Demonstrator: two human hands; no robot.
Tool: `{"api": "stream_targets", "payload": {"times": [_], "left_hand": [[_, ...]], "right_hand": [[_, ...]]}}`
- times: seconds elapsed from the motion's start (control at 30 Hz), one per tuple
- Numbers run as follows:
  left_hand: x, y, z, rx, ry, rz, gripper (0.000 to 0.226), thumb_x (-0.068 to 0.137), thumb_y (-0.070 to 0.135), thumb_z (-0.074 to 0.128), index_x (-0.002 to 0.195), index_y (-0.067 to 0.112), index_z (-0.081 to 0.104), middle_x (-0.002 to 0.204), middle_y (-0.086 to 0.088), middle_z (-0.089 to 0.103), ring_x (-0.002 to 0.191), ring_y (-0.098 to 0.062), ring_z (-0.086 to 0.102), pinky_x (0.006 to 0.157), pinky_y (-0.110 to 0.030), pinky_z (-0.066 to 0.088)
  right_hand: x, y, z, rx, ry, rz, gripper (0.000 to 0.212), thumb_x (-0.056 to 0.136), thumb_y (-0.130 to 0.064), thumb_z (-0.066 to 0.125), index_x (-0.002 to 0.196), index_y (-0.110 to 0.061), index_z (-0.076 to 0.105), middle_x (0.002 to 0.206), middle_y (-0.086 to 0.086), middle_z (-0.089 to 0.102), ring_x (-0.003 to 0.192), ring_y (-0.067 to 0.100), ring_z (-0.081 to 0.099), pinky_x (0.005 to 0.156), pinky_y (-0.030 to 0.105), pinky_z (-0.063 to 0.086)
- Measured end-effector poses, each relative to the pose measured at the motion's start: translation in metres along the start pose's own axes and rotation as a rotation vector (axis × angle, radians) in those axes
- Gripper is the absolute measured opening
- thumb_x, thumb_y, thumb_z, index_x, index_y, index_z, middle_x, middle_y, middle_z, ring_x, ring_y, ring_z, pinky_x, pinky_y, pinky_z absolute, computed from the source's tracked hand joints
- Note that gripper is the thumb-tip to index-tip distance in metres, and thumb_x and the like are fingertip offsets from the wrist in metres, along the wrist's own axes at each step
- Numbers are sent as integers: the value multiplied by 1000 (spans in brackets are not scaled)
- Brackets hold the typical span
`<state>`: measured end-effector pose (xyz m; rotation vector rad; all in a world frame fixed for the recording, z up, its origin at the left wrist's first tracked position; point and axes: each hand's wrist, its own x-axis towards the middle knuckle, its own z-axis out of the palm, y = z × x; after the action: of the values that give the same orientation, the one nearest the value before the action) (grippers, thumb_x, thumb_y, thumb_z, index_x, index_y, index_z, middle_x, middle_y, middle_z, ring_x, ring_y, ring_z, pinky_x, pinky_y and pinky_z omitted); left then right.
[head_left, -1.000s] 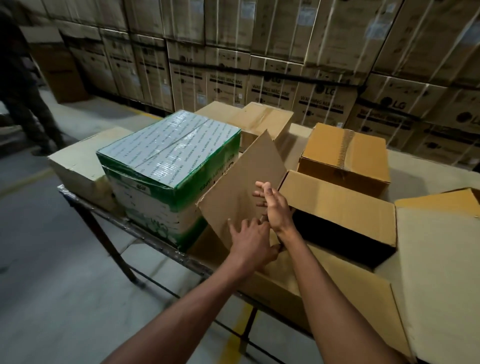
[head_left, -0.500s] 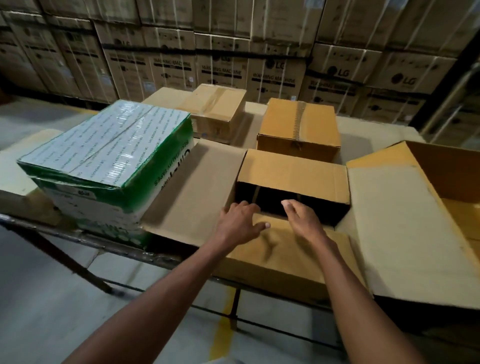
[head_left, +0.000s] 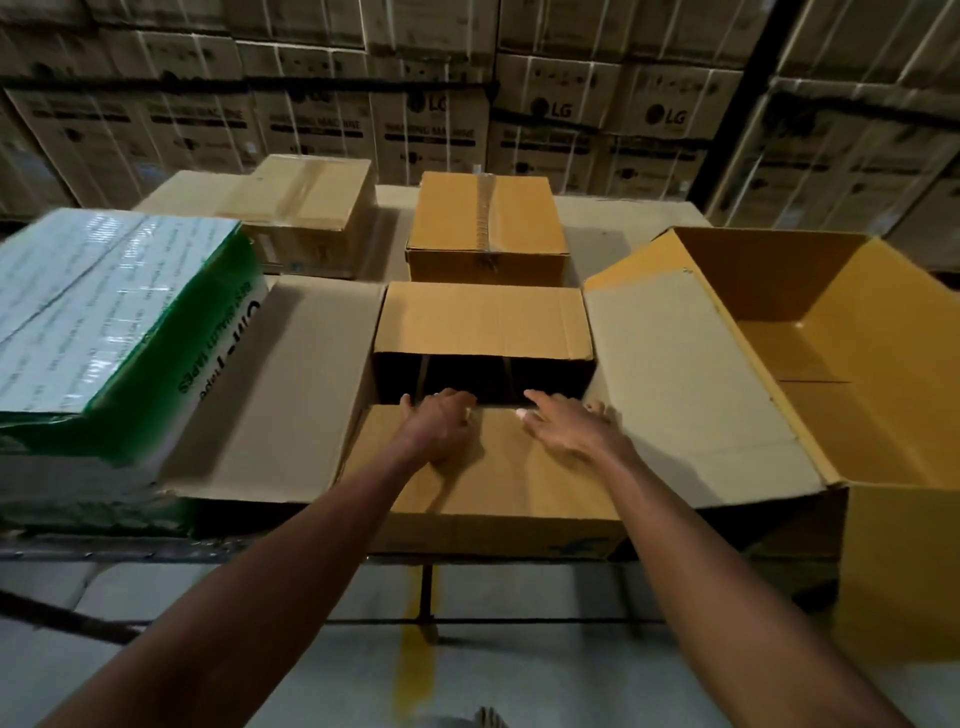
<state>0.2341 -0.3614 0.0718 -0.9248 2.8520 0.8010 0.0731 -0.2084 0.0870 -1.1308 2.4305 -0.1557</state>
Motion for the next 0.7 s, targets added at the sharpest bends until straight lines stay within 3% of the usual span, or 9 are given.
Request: {"api": "stream_targets", "payload": {"times": [0.17, 0.27, 0.37, 0.47, 0.57, 0.63, 0.7], "left_hand": [[0, 8, -23, 32, 116, 55, 41, 103, 46, 47, 138, 27, 54, 142, -2, 55, 137, -25, 47, 118, -68, 8], [-8, 19, -50, 101, 227, 147, 38, 104, 42, 46, 135, 24, 58, 134, -2, 61, 125, -24, 55, 114, -64, 28], [-19, 23, -73, 87, 310, 271, 31, 100, 41, 53, 123, 24, 65, 117, 0, 67, 101, -18, 63, 91, -52, 55], [-37, 26, -90, 116, 369, 364, 33, 98, 43, 51, 121, 24, 66, 113, 2, 67, 98, -14, 62, 82, -45, 59], [-60, 32, -102, 126, 411, 454, 32, 100, 40, 47, 120, 23, 66, 111, 3, 66, 94, -12, 61, 74, -37, 60], [-78, 38, -105, 142, 406, 498, 26, 103, 34, 49, 122, 23, 65, 111, 4, 67, 91, -12, 62, 71, -33, 59], [-99, 46, -108, 174, 390, 514, 24, 105, 32, 49, 122, 25, 64, 108, 6, 69, 88, -10, 64, 68, -31, 58]], "right_hand": [[-3, -5, -26, 20, 223, -70, 51, 109, -52, 35, 155, -32, 41, 151, 6, 54, 141, 31, 45, 116, 54, 22], [-14, -13, -48, 53, 344, -121, 46, 108, -51, 39, 147, -30, 53, 141, 3, 63, 132, 27, 54, 111, 50, 23], [-35, -19, -71, 71, 450, -160, 40, 107, -51, 42, 121, -26, 70, 118, 1, 73, 109, 22, 64, 99, 43, 26], [-60, -28, -93, 68, 450, -168, 43, 106, -54, 45, 102, -22, 74, 101, -1, 74, 94, 19, 63, 97, 42, 28], [-88, -37, -107, 111, 453, -188, 47, 106, -52, 48, 86, -18, 73, 84, 0, 71, 79, 15, 63, 97, 42, 40], [-108, -44, -113, 145, 421, -198, 43, 104, -52, 53, 88, -18, 75, 88, 0, 73, 81, 17, 66, 81, 35, 48], [-128, -53, -119, 154, 345, -191, 35, 102, -51, 58, 105, -23, 77, 111, -1, 74, 99, 19, 66, 78, 33, 47]]}}
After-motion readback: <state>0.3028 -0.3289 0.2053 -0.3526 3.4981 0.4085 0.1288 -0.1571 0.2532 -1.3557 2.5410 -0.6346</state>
